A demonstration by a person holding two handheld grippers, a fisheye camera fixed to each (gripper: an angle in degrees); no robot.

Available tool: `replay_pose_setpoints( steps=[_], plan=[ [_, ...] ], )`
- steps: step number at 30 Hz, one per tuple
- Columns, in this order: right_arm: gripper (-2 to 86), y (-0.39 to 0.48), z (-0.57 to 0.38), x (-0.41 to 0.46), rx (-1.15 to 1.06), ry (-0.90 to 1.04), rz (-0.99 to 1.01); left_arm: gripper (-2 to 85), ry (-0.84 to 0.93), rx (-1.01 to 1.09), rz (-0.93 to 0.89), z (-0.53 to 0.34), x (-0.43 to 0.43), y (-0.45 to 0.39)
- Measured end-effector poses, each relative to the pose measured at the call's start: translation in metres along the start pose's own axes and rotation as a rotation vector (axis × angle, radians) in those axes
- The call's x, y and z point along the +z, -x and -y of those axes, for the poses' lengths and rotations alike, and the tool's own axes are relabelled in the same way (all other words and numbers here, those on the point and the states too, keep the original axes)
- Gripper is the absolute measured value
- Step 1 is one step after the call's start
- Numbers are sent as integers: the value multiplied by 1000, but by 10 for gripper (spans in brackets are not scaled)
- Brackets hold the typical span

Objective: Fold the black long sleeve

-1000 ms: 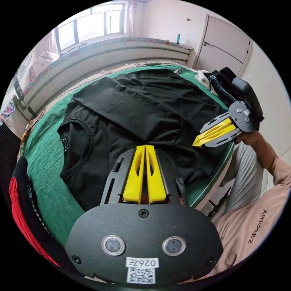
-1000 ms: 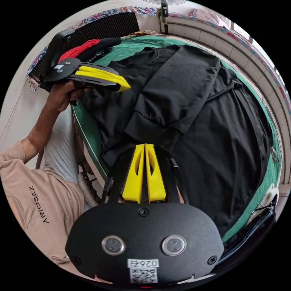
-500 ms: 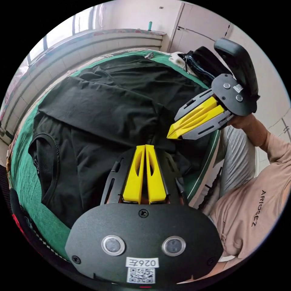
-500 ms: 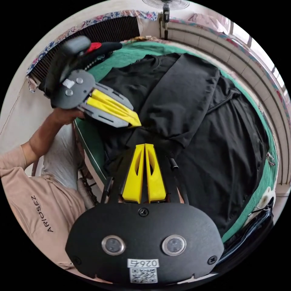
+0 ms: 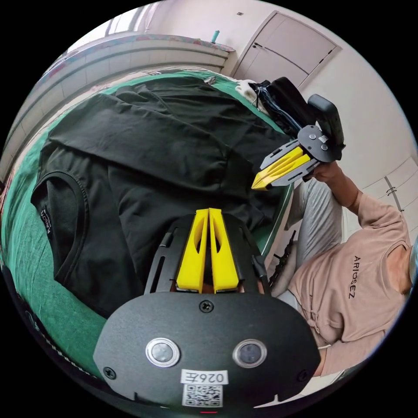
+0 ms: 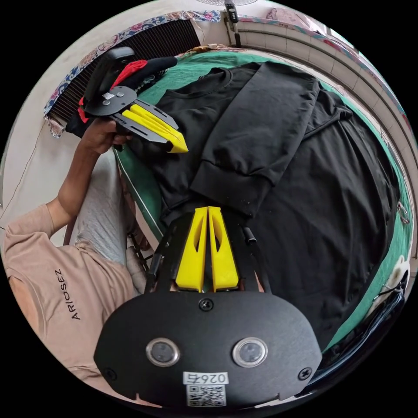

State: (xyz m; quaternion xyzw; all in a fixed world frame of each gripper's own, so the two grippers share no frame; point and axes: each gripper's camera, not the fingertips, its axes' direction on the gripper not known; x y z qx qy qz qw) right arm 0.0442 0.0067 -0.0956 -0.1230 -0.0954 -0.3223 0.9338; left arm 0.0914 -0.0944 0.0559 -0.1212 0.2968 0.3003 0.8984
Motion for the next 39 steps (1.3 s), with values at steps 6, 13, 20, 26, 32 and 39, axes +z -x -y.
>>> replay_pose_setpoints(
  steps=[6,13,20,26,32,39],
  plan=[
    [-9,-31,-58,-46,151,-195,-32,-10,-219,-134,-87,-13,-16,27],
    [-8,-98,-189,-102,511,-435,-175,-9,-365,-7,-171,38,-3,-23],
    [31,-158,-332,-138,834,-582,-174,10,-278,66,-211,203,68,-92],
    [93,-188,-379,-138,923,-588,-96,117,-162,41,-65,338,145,-138],
    [119,-196,-361,-112,874,-425,-59,136,3,-62,133,425,210,-139],
    [29,-172,-336,-106,728,-304,-216,249,206,-122,282,493,262,-123]
  ],
)
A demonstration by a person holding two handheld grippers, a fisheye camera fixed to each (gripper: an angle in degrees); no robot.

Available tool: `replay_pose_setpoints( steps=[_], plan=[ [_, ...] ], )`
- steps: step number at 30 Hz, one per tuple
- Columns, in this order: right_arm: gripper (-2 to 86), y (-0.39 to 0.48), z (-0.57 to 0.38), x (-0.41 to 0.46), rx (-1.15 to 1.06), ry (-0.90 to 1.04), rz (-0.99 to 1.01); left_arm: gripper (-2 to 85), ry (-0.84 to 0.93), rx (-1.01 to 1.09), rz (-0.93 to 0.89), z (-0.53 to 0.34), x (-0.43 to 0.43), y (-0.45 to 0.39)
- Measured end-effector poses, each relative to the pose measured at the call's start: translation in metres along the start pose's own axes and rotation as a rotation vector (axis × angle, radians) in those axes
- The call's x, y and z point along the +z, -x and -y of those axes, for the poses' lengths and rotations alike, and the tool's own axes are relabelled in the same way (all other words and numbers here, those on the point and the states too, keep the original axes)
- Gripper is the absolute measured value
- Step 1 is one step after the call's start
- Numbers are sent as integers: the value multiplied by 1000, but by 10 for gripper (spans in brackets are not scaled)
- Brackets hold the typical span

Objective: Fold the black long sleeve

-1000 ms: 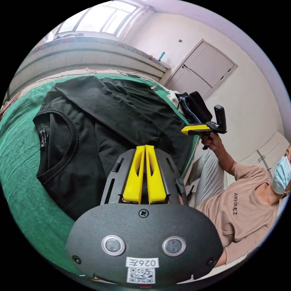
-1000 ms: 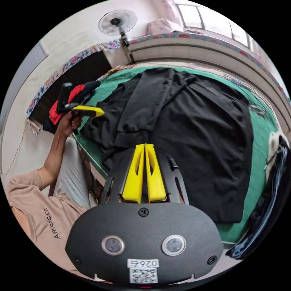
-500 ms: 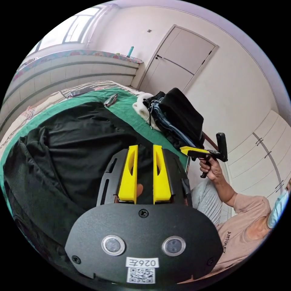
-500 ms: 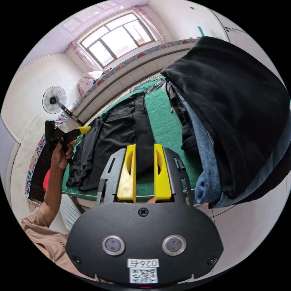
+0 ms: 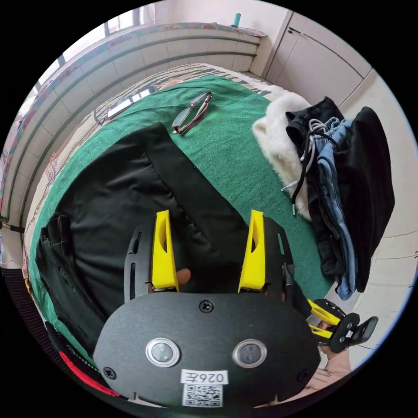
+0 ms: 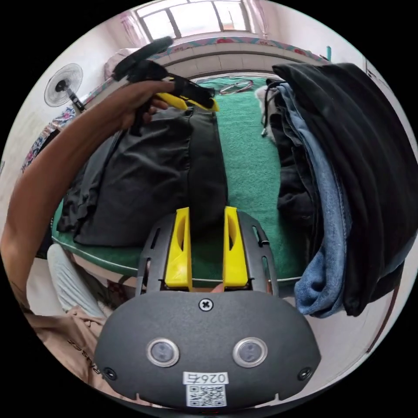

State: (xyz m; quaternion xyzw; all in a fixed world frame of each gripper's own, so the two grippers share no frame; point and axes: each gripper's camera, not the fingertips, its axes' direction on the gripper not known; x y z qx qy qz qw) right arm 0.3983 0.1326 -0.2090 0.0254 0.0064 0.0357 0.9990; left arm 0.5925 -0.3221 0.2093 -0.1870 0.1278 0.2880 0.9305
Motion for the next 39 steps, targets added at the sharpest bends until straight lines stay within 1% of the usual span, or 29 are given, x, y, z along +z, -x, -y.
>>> replay_pose_setpoints(
  steps=[2,4,8,10,12,14,15,16,18,19,21,23,25,27,28,30,31,33,39],
  plan=[
    [7,0,-3,1,6,1,100,260,41,-6,18,11,7,0],
    [-1,2,-5,-4,-17,-25,137,259,68,18,77,20,8,-3],
    [-8,14,-12,-33,-98,-162,278,242,123,67,79,36,1,6],
    [-8,23,-14,-44,-129,-213,309,210,119,89,90,37,-6,14],
    [-9,39,-13,-49,-175,-238,318,128,104,102,113,35,-18,32],
    [-9,54,-10,-47,-213,-222,314,60,89,117,184,30,-28,48],
    [-9,65,-8,-45,-233,-213,304,34,86,121,118,28,-36,62],
    [-9,70,-7,-44,-245,-207,300,31,75,113,78,26,-41,71],
    [-9,94,-1,-40,-292,-185,304,22,-11,76,-91,12,-71,112],
    [-9,100,1,-39,-302,-186,306,20,-30,69,-130,8,-79,123],
    [-9,128,11,-40,-349,-205,337,16,-122,40,-243,-16,-118,173],
    [-9,151,19,-44,-388,-230,364,13,-195,22,-285,-41,-153,215],
    [-10,177,28,-47,-431,-263,389,12,-255,-14,-305,-71,-187,262],
    [-9,214,40,-47,-489,-302,439,10,-325,-65,-335,-120,-226,328],
    [-9,224,44,-46,-502,-306,454,10,-340,-79,-344,-133,-234,345],
    [-9,267,58,-37,-561,-301,508,9,-388,-150,-377,-189,-256,413],
    [-9,278,61,-33,-574,-294,517,9,-397,-168,-383,-203,-259,429],
    [-9,326,73,-10,-637,-232,543,9,-407,-243,-407,-257,-260,489],
    [-9,432,95,66,-759,-4,535,11,-393,-381,-502,-362,-231,599]
  ],
)
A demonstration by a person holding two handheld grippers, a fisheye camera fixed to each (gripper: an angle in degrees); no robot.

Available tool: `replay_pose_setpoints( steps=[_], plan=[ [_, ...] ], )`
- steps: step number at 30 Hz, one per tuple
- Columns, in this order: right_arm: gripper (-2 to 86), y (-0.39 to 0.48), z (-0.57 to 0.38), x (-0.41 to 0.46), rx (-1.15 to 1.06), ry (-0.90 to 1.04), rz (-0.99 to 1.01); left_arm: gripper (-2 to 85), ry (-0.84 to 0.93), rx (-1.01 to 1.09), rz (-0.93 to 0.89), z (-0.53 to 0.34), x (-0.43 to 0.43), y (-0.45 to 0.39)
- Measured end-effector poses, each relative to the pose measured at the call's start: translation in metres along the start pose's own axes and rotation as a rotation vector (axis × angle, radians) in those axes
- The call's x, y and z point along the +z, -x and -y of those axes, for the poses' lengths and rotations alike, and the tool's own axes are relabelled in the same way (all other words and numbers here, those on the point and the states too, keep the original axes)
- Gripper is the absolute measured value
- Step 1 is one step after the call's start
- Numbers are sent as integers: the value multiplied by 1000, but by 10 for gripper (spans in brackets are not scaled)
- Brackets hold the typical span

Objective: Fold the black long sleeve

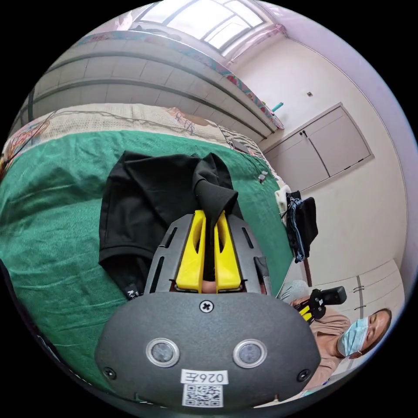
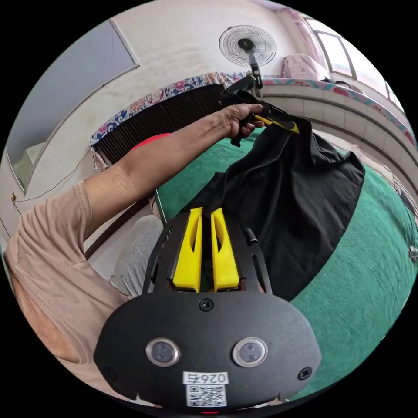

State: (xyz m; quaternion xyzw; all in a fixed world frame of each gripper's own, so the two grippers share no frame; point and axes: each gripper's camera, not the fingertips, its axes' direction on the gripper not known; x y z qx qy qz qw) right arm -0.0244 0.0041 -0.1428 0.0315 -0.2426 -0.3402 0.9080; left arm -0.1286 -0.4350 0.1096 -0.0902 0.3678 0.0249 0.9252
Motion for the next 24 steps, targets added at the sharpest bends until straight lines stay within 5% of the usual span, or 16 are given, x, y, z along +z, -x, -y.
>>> replay_pose_setpoints(
  steps=[7,11,14,19,24],
  plan=[
    [16,3,58,92,-34,138,150,44,-62,-127,-151,-34,-49,80],
    [68,-1,69,121,-52,176,303,79,-322,-126,-248,-70,-118,89],
    [79,-2,81,118,-101,206,378,14,-404,1,-205,-99,-153,54],
    [63,-39,104,95,-72,156,45,-8,-232,86,-153,-122,-131,6],
    [60,-145,134,67,265,47,-159,-9,141,155,212,-114,-61,-7]
  ],
)
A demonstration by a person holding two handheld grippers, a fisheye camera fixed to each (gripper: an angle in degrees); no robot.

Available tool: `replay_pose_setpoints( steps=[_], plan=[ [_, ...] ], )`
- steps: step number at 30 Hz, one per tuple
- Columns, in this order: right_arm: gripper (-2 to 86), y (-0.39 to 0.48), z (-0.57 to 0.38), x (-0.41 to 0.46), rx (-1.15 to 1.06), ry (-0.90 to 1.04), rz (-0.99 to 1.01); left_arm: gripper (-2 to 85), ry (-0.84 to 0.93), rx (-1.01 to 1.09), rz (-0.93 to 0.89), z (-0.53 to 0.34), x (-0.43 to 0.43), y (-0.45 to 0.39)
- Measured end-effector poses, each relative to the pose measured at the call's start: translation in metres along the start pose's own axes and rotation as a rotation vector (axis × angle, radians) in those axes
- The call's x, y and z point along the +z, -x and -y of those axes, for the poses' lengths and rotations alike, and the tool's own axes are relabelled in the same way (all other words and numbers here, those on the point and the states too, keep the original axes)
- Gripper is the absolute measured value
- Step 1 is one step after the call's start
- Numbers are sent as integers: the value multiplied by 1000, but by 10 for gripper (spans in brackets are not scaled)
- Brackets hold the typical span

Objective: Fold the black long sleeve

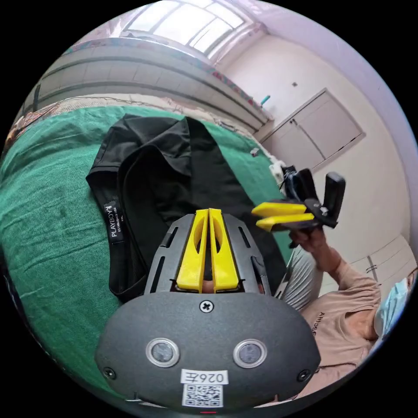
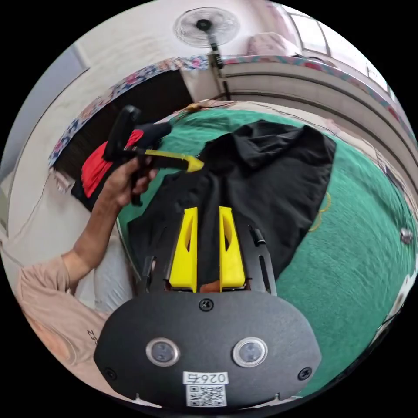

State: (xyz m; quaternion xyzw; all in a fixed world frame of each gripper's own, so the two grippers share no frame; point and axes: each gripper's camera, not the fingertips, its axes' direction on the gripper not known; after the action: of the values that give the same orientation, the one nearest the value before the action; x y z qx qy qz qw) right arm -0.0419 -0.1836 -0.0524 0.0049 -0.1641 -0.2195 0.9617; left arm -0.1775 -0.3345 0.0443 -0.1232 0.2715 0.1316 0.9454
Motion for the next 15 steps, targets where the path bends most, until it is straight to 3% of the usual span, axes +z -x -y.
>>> replay_pose_setpoints(
  steps=[2,4,9,12,15],
  plan=[
    [64,-32,20,4,105,-27,23,-9,95,16,82,0,16,1],
    [74,-56,45,17,176,-25,23,-9,51,0,41,-6,11,6],
    [123,-100,132,77,294,12,62,-9,90,2,-206,-24,5,24],
    [48,-106,176,110,287,180,-55,-10,138,35,-183,-30,1,26],
    [11,-99,216,112,166,232,-121,-9,147,40,-184,-35,-4,28]
  ],
)
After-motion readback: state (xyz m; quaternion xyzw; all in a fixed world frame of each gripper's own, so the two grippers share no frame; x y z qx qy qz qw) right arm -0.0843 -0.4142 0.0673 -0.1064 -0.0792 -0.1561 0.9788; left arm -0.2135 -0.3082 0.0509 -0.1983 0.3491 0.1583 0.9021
